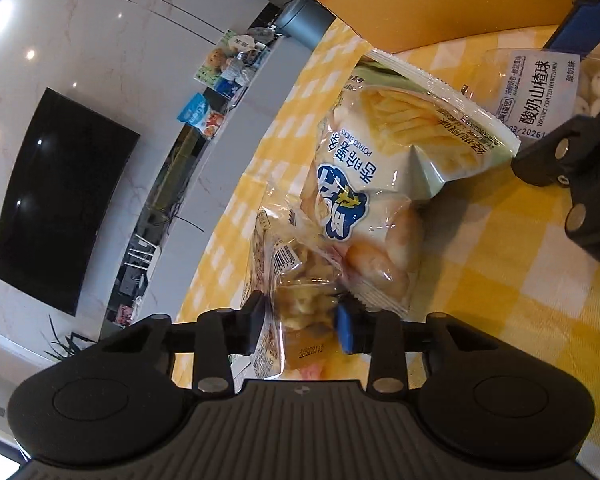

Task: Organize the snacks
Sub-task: 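Roll the left tool and close it on the bread-stick bag while the right tool holds the pack, then lift the yogurt hawthorn pack and bread-stick bag and carry them over the orange box, then open the right tool to drop the yogurt hawthorn pack into the box, then open the left tool to drop the bread-stick bag into the box, then withdraw both tools from the box back toward the remaining snacks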

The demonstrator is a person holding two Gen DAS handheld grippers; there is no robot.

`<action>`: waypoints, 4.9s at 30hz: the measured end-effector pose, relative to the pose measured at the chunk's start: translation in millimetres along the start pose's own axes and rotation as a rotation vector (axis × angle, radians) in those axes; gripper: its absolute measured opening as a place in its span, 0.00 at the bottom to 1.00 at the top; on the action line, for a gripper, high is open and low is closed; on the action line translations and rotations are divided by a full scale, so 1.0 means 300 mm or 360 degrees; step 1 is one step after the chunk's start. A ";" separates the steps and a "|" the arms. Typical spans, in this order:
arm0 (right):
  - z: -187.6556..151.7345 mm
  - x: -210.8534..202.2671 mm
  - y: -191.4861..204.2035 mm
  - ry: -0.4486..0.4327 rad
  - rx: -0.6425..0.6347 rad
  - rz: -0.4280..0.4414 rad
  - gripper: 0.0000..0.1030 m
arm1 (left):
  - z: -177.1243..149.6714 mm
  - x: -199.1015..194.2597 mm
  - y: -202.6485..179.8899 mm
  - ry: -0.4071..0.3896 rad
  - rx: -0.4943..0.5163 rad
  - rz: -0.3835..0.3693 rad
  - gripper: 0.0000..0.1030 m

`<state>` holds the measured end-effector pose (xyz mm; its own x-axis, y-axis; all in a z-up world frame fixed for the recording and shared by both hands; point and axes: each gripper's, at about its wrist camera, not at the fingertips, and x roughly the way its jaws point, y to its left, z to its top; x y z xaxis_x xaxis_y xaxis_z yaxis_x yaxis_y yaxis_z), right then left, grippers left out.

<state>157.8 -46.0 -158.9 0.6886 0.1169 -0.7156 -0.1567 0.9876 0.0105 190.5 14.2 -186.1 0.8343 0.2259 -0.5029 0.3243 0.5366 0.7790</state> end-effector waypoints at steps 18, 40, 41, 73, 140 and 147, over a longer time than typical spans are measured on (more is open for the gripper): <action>-0.005 -0.029 -0.012 0.0013 0.0079 0.0095 0.56 | -0.048 -0.272 0.130 -0.0002 -0.0412 -0.0031 0.29; -0.002 -0.175 -0.014 -0.0169 0.0161 0.0243 0.55 | -0.053 -0.578 0.361 -0.0310 -0.1214 -0.0309 0.29; 0.000 -0.185 -0.015 -0.0191 0.0161 0.0245 0.55 | -0.054 -0.584 0.372 -0.0330 -0.1256 -0.0320 0.29; 0.375 -0.093 -0.684 -0.0053 0.0592 0.0426 0.56 | 0.230 -0.414 0.432 -0.0624 -0.1545 -0.0746 0.29; 0.133 -0.259 -0.656 0.0340 -0.0079 0.0435 0.53 | 0.229 -0.350 0.355 -0.0309 -0.1787 -0.0796 0.85; 0.170 -0.125 -0.628 0.0372 -0.0024 0.0333 0.59 | 0.164 -0.321 0.377 -0.0288 -0.1887 -0.0810 0.85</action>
<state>197.6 -231.1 -98.5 0.4591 0.2886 -0.8402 -0.2894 0.9428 0.1657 168.7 13.2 -31.2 0.8131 -0.2762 -0.5125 0.1088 0.9369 -0.3324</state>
